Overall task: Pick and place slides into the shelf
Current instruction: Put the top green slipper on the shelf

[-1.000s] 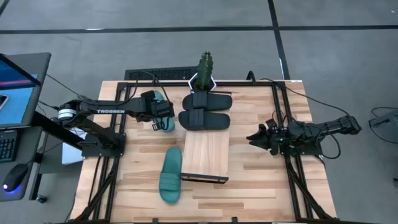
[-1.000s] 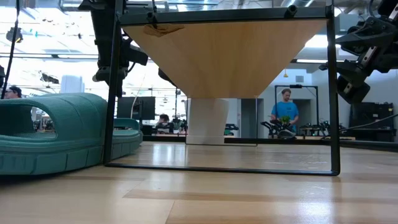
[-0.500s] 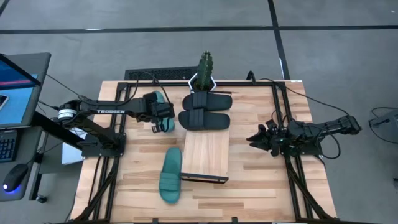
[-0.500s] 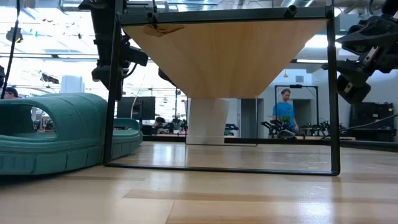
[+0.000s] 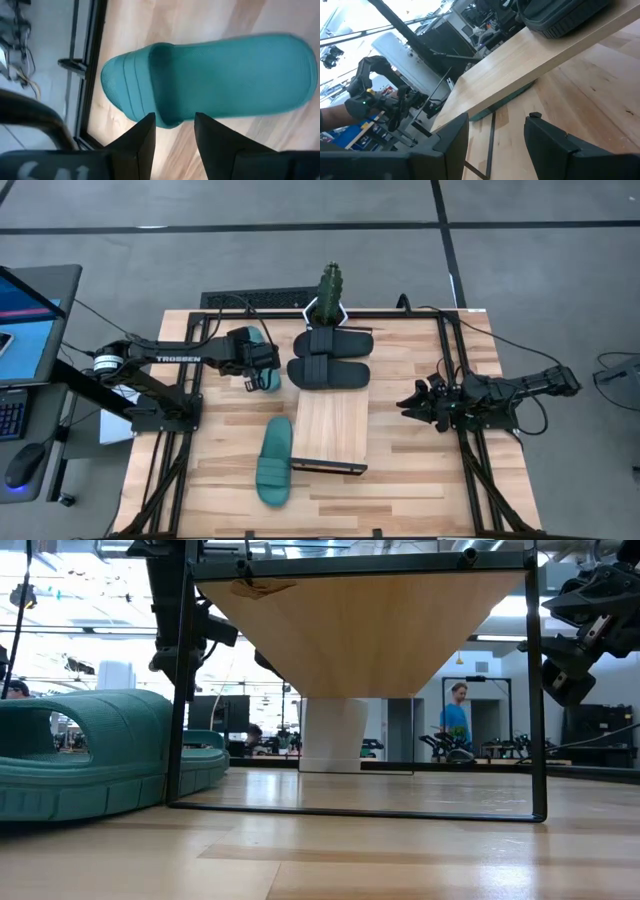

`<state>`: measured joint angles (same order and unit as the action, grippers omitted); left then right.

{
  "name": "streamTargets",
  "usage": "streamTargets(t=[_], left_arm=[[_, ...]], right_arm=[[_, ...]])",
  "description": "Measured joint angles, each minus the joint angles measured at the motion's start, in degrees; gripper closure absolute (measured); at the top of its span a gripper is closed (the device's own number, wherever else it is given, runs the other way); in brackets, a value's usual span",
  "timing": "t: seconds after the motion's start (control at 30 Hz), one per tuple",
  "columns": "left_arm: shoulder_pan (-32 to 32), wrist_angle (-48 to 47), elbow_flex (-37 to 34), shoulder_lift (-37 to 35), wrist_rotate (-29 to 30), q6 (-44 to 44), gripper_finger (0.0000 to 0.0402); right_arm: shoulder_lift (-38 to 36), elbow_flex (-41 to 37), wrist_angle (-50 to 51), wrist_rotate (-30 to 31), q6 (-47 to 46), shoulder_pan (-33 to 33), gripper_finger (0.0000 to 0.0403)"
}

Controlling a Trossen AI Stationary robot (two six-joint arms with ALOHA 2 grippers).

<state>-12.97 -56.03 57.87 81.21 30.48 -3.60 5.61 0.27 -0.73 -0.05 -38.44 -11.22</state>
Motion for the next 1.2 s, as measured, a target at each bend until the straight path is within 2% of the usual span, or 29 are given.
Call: streamTargets(t=[0.13, 0.57, 0.83, 1.2], left_arm=[[-0.8, 0.54, -0.17, 0.58, -0.06, -0.01, 0.0277], [-3.23, 7.54, -7.74, 0.52, 1.51, 2.49, 0.0277], [-3.26, 15.16, -9.49, 0.5, 4.36, 6.6, 0.0277], [-3.26, 14.64, -10.21, 0.5, 4.37, 8.36, 0.0277]], right_arm=[[0.0, 0.0, 0.02, -0.02, 0.0, 0.0, 0.0225], [0.0, 0.0, 0.02, -0.11, -0.04, 0.0, 0.0225], [0.0, 0.0, 0.02, -0.11, -0.06, 0.0, 0.0225], [0.0, 0.0, 0.02, -0.11, -0.07, 0.0, 0.0225]])
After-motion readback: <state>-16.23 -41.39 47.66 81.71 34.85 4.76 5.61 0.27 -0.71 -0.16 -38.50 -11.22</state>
